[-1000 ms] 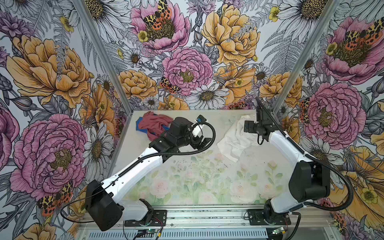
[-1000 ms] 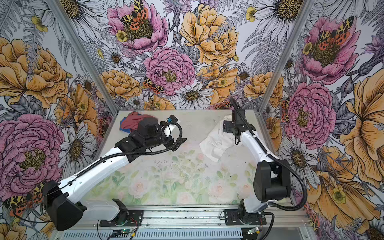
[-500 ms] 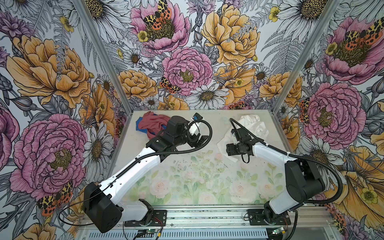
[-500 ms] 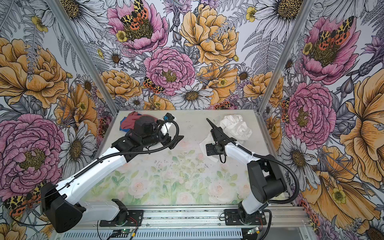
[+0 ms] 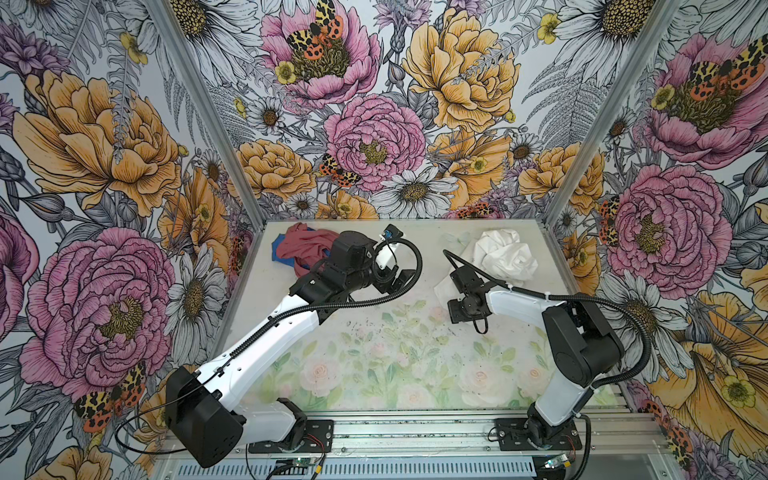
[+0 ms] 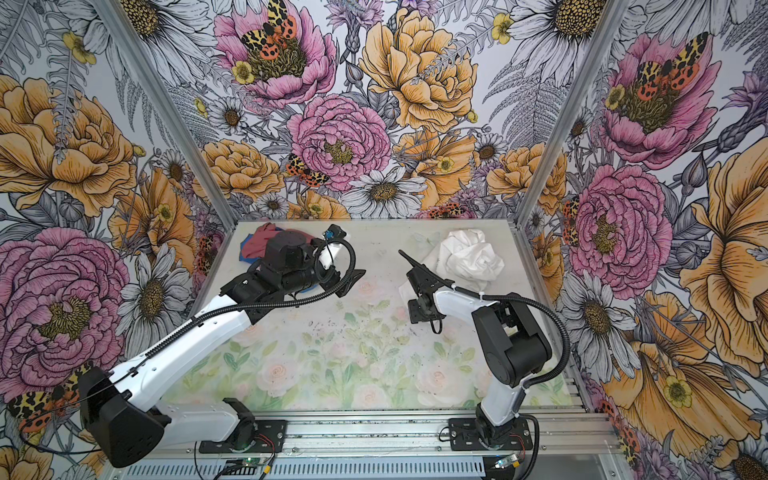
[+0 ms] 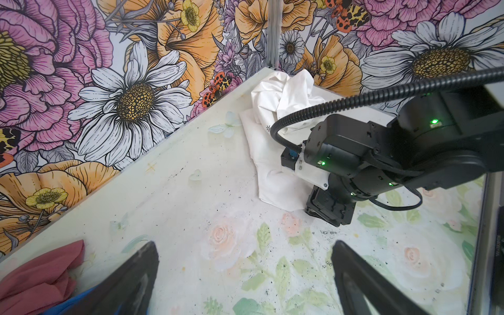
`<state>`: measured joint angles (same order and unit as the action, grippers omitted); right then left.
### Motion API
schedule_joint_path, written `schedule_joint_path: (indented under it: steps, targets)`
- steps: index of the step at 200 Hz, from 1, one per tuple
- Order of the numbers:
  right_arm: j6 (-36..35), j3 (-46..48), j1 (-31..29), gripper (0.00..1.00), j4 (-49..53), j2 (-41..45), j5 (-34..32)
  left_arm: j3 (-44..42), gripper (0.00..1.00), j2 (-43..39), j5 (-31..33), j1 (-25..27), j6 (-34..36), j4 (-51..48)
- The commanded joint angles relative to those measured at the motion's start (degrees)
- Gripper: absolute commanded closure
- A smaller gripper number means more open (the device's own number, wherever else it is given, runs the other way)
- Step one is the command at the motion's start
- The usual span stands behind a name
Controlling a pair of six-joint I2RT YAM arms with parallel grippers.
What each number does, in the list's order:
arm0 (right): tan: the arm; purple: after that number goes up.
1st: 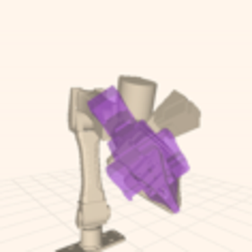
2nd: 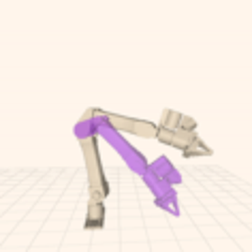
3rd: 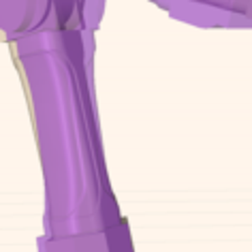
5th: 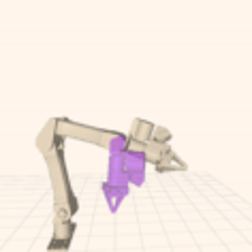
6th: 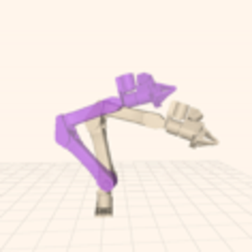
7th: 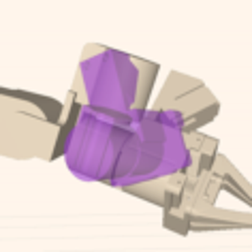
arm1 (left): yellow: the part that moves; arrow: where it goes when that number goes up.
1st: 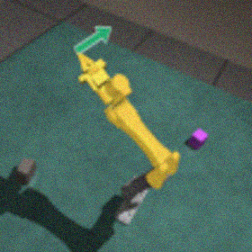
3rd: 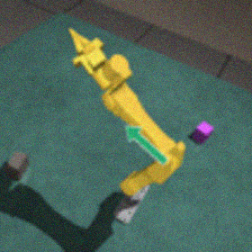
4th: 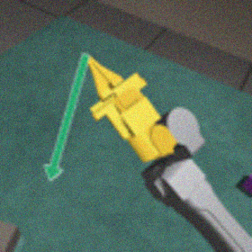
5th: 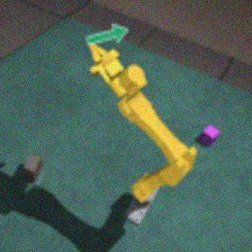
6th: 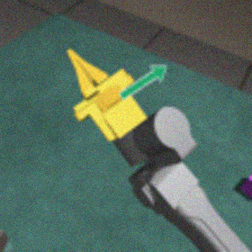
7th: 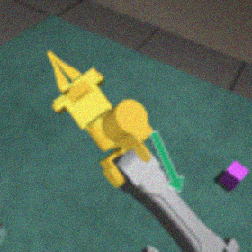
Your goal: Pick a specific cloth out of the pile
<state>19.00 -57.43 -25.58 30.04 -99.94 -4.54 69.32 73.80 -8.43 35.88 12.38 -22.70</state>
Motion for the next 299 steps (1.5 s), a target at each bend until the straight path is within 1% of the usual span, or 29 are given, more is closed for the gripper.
schedule_joint_path:
  steps: [1, 3, 6, 20, 37, 57, 95, 124, 162, 199, 223, 251, 272, 273, 274, 281, 285, 299]
  targets:
    - [0.3, -1.8, -0.3, 0.71, 2.2, -2.4, -1.6, 1.9, 0.01, -1.4, 0.3, -0.5, -0.5, -0.3]
    - [0.1, -1.9, -0.3, 0.77, 2.2, -2.3, -1.6, 1.8, 0.01, -1.4, 0.3, -0.5, -0.6, -0.2]
    - [0.0, -2.1, -0.3, 0.79, 2.3, -2.2, -1.7, 1.8, 0.01, -1.5, 0.3, -0.5, -0.6, -0.3]
    - [-0.7, -4.1, -0.3, 1.0, 2.9, -1.1, -2.1, 1.8, 0.01, -1.4, 0.4, -0.5, -0.6, -0.2]
    - [-2.2, -7.8, -0.1, 1.0, 4.9, 1.0, -4.0, 1.8, 0.01, -1.3, 0.3, -0.5, -0.6, -0.3]
    - [-4.7, -13.0, 1.8, 1.0, 7.2, 3.2, -5.9, 1.9, 0.01, -1.5, 0.1, -0.5, -0.8, -0.3]
    - [-9.1, -22.2, 10.7, 1.0, 9.0, 3.2, -7.0, 1.8, 0.01, -1.8, 0.2, -0.4, -0.8, -0.3]
    - [-10.7, -28.0, 16.9, 1.0, 9.1, 2.1, -6.4, 1.6, 0.01, -1.9, 0.5, -0.4, -0.7, -0.3]
    - [-11.6, -34.1, 23.5, 1.0, 8.9, -0.4, -9.3, 1.6, 0.01, -1.5, 0.6, -0.3, -0.6, -0.3]
    - [-11.5, -37.4, 28.7, 1.0, 8.4, -5.6, -9.8, 1.5, 0.01, -1.2, 0.6, -0.3, -0.5, -0.3]
    - [-11.7, -39.6, 31.0, 1.0, 7.7, -11.4, -11.4, 1.5, 0.01, -1.0, 0.4, -0.2, -0.6, -0.3]
    - [-11.6, -43.7, 32.7, 1.0, 7.1, -18.7, -11.9, 1.4, 0.01, -1.0, 0.5, 0.1, -0.5, -0.3]
    - [-11.9, -46.1, 33.1, 1.0, 7.1, -21.9, -10.2, 1.2, 0.01, -0.9, 0.6, 0.2, -0.5, -0.3]
    - [-11.9, -46.1, 33.1, 1.0, 7.1, -21.9, -10.1, 1.2, 0.01, -0.9, 0.5, 0.1, -0.6, -0.3]
    - [-11.9, -46.2, 33.1, 0.97, 7.1, -22.0, -10.1, 1.2, 0.01, -0.9, 0.6, 0.2, -0.6, -0.3]
    - [-11.8, -46.3, 33.1, 0.76, 7.1, -22.0, -10.1, 1.0, 0.01, -0.9, 0.7, 0.4, -0.5, -0.4]
    - [-11.8, -46.2, 33.1, 0.67, 7.0, -21.8, -10.2, 1.0, 0.01, -0.9, 0.9, 0.5, -0.4, -0.4]
    - [-12.0, -45.7, 33.1, 0.5, 6.6, -20.7, -10.6, 1.0, 0.01, -0.9, 0.9, 0.6, -0.2, -0.4]
